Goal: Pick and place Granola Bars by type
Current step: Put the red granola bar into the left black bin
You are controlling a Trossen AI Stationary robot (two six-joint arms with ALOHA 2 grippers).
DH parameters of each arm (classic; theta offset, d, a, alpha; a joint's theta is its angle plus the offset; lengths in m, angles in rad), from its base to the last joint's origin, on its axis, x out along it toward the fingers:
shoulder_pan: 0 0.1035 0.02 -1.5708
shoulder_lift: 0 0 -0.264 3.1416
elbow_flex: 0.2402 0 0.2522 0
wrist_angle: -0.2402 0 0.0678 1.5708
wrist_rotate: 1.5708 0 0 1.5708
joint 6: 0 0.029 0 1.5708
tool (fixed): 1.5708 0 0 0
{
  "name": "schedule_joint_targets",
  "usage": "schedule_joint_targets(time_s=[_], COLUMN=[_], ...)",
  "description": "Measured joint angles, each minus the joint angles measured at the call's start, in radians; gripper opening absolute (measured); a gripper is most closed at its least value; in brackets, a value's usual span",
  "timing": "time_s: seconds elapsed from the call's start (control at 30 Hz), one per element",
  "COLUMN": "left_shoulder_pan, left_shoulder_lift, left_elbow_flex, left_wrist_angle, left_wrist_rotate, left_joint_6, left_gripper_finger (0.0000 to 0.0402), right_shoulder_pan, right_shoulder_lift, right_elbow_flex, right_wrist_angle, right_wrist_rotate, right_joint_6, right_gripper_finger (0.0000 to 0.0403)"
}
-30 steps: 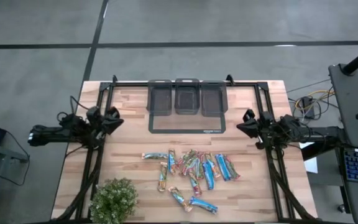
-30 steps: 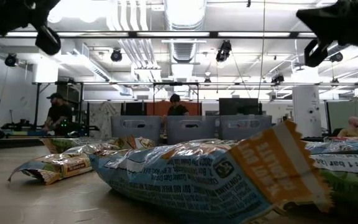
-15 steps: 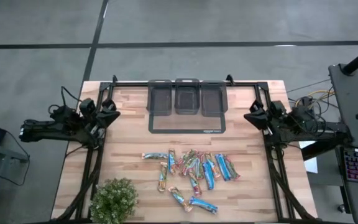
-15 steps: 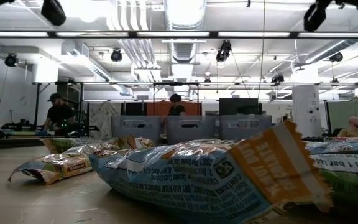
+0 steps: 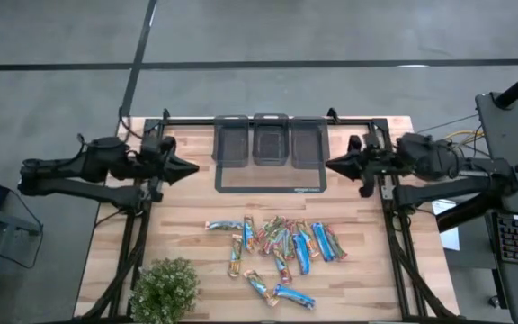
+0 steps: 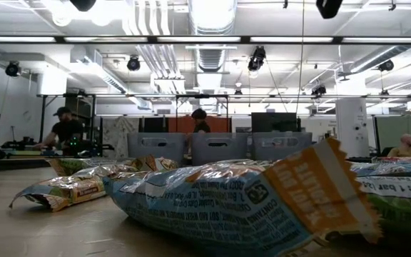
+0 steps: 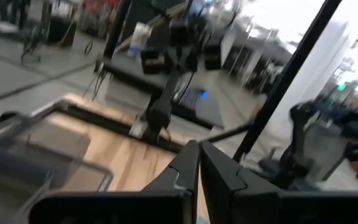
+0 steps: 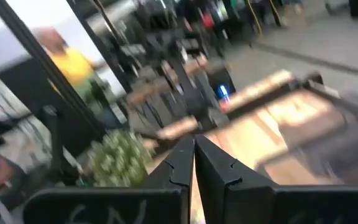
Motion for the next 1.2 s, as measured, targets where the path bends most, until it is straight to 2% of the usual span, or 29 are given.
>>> schedule_joint_targets(time_s=[0.33,0.6,0.73,1.2], left_shoulder_pan=[0.0,0.0,0.0,0.0], left_shoulder_lift=[0.062,0.07,0.071,0.071], left_elbow_flex=[0.034,0.028,0.028,0.028], left_wrist_angle=[-0.007,-0.036,-0.045,-0.049], left_wrist_rotate=[0.081,0.083,0.083,0.082], left_joint_6=[-0.006,-0.011,-0.011,-0.011], left_gripper_finger=[0.0,0.0,0.0,0.0], right_shoulder_pan=[0.016,0.063,0.095,0.223], right_shoulder_lift=[0.181,0.265,0.291,0.316], right_elbow_flex=[0.219,0.318,0.333,0.309], right_wrist_angle=[-0.345,-0.528,-0.562,-0.574], right_wrist_rotate=[-0.01,-0.01,-0.011,-0.027], right_joint_6=[0.001,0.004,0.018,0.317], right_gripper_finger=[0.0008,0.0009,0.0008,0.0008])
